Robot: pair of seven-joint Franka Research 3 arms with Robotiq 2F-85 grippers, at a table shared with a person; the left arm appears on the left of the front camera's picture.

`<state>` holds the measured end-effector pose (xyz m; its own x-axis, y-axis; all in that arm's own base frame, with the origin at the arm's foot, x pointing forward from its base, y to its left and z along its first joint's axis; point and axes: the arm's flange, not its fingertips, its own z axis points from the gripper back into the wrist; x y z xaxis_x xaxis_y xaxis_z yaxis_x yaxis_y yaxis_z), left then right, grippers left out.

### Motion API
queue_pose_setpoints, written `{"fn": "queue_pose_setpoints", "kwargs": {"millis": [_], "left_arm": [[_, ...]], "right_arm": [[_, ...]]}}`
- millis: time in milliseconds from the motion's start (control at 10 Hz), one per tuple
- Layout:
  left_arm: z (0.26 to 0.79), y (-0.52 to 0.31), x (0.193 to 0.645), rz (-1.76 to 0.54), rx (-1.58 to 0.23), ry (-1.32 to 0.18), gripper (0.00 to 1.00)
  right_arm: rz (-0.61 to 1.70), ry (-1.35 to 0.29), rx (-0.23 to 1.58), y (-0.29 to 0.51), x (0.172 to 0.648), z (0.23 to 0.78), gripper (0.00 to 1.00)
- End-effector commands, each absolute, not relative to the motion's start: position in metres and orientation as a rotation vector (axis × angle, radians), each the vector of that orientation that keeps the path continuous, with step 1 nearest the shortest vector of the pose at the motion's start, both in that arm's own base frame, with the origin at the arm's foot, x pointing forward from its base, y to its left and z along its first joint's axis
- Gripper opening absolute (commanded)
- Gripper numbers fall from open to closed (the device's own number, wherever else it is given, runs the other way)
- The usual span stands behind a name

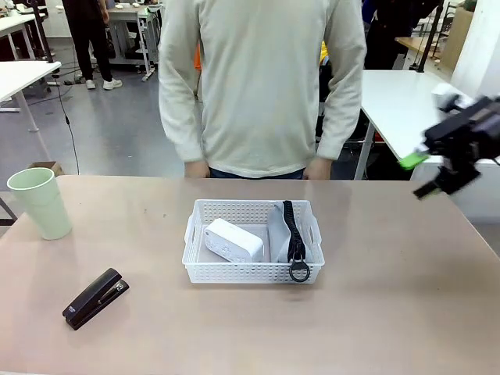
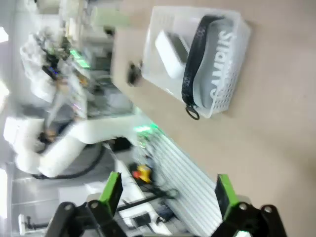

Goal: Efficiently arrange items inside the basket to fit them all.
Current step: Pick up the Digital clock and place it inside the Organizing basket.

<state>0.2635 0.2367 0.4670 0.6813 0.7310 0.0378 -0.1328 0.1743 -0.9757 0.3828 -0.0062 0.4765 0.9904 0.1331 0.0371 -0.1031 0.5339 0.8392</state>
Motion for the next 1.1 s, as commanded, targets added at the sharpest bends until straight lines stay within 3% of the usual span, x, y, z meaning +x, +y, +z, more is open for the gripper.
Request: {"fn": "queue_pose_setpoints", "kwargs": {"millis": [0,300,500,600,700,1000], "left_arm": [[0.467,0.237,0.264,0.643,-1.269,-0.605,1.00],[0.467,0.237,0.264,0.643,-1.269,-0.605,1.00],[0.467,0.237,0.264,0.643,-1.269,-0.605,1.00],[0.467,0.237,0.264,0.643,-1.269,-0.605,1.00],[0.467,0.237,0.264,0.643,-1.269,-0.605,1.00],[0.467,0.237,0.264,0.643,-1.269,-0.605,1.00]], "right_arm": [[-0.041,-0.056,1.284,-0.065,0.356,0.445,1.00],[-0.283,-0.178,1.473,-0.139,0.287,0.405,1.00],[-0.428,-0.184,1.505,-0.159,0.259,0.383,1.00],[-0.527,-0.065,1.414,-0.151,0.264,0.379,1.00],[-0.412,-0.159,1.471,-0.183,0.272,0.393,1.00],[-0.412,-0.159,1.471,-0.183,0.272,0.393,1.00]]}}
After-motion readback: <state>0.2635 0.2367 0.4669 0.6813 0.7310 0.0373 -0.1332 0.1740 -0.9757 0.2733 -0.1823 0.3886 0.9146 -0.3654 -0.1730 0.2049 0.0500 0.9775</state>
